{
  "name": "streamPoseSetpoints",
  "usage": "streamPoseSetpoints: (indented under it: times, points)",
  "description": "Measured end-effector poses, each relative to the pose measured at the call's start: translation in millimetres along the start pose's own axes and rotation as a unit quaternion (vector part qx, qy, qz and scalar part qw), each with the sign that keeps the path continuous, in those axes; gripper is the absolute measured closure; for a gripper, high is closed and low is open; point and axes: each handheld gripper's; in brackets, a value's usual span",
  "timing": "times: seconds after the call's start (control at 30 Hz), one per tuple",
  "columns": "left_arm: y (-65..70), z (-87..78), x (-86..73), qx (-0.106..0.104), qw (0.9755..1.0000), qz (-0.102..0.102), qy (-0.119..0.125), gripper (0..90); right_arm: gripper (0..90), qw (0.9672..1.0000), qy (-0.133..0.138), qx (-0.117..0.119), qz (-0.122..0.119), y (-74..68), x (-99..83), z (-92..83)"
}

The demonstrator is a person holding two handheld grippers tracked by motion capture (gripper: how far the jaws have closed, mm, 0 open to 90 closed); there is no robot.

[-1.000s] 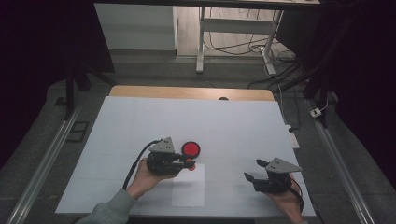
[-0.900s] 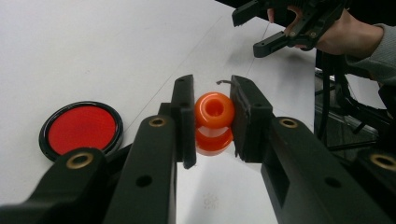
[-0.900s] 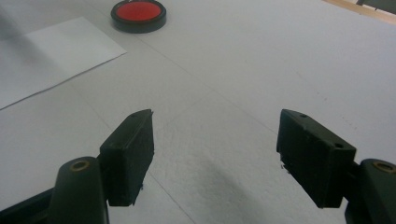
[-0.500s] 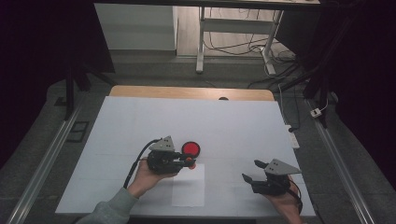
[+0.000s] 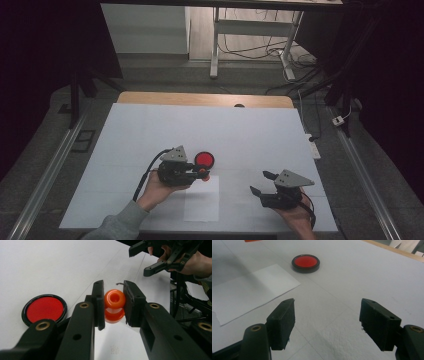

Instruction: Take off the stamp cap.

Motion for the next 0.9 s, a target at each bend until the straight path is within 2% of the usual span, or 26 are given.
streamPoseSetpoints:
  times: [0.33, 0.67, 0.9]
  points:
    - [-1.5, -0.3, 0.1, 0.004, 1.0, 0.0, 0.0, 71.8, 28.6, 0.9997, 0.012, 0.019, 0.004, -7.6, 7.6, 16.3]
    - [-1.1, 1.0, -0.1, 0.003, 1.0, 0.001, -0.002, 71.8, 28.8, 0.9988, 0.004, 0.049, -0.009, -22.1, 12.4, 36.6]
    - [-0.6, 2.1, -0.5, 0.002, 1.0, 0.0, -0.005, 71.8, 28.8, 0.9974, 0.003, 0.071, -0.01, -31.2, 15.5, 52.5]
Point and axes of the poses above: each handheld gripper's, and its own axes: z roughly forward along the jaws, x roughly out of its top, y roughly to its right, and after that the axes turned 13 degrees about y, right-handed
